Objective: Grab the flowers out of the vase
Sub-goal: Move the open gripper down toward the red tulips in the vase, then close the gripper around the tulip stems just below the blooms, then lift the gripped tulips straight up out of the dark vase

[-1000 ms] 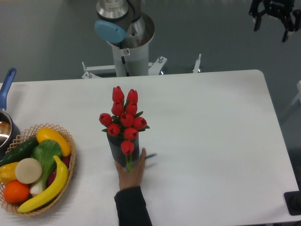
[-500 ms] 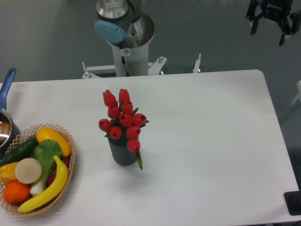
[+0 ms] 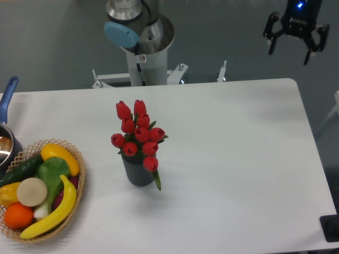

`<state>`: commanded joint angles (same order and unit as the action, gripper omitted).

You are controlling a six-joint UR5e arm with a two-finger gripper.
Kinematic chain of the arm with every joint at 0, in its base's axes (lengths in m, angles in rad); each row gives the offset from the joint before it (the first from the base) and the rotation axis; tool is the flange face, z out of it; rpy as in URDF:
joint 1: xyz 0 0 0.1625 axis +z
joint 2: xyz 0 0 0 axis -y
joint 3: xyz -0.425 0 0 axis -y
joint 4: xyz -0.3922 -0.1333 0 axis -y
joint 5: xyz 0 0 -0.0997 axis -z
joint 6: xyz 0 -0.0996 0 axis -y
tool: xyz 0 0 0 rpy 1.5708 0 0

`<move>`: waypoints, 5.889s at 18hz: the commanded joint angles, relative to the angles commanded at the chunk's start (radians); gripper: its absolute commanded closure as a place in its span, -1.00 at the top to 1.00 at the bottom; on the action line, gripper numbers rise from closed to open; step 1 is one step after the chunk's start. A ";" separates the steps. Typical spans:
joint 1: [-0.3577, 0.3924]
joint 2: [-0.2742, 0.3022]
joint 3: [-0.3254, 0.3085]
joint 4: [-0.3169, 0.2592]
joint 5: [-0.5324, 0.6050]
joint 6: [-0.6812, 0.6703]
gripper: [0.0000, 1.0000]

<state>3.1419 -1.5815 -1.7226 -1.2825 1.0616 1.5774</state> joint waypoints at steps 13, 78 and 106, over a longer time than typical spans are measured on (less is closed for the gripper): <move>-0.210 -0.022 -0.153 0.284 -0.117 -0.158 1.00; -0.505 -0.173 -0.253 0.293 -0.539 -0.105 -0.04; -0.471 -0.068 -0.149 0.290 -0.660 -0.362 -0.04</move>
<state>2.6707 -1.6490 -1.8715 -0.9925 0.4019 1.2149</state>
